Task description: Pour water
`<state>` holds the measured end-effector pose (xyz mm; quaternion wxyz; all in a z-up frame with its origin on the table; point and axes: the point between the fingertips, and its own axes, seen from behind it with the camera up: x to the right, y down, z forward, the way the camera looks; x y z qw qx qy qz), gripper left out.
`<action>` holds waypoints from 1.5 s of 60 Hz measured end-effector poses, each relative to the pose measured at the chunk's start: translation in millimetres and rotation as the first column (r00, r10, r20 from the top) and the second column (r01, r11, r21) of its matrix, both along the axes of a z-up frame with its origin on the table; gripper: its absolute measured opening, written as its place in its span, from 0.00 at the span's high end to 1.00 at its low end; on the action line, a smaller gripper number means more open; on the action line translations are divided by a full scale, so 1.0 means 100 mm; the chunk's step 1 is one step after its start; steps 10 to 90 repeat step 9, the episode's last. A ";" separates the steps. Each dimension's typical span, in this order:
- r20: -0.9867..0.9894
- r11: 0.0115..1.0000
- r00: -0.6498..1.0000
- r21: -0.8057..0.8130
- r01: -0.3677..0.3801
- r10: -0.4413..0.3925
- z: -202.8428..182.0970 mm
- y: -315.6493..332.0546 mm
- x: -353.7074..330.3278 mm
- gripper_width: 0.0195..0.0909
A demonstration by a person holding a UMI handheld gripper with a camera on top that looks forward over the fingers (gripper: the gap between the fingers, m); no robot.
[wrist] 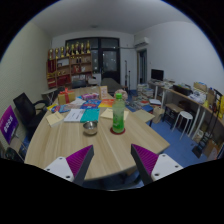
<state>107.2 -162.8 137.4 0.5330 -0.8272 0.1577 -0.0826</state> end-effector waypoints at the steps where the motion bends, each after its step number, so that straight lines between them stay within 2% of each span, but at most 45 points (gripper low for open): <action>1: 0.000 1.000 1.000 -0.007 0.007 -0.007 0.06 -0.08 -0.08 0.11; 2: -0.001 1.000 1.000 -0.017 0.013 -0.013 0.13 -0.15 -0.18 0.10; 5: 0.001 0.999 1.000 -0.033 0.012 -0.012 0.00 -0.46 -0.14 0.10; 9: -0.002 0.999 1.000 -0.035 0.017 -0.017 0.14 -0.73 -0.38 0.09; 90: -0.002 0.999 1.000 -0.035 0.017 -0.017 0.14 -0.73 -0.38 0.09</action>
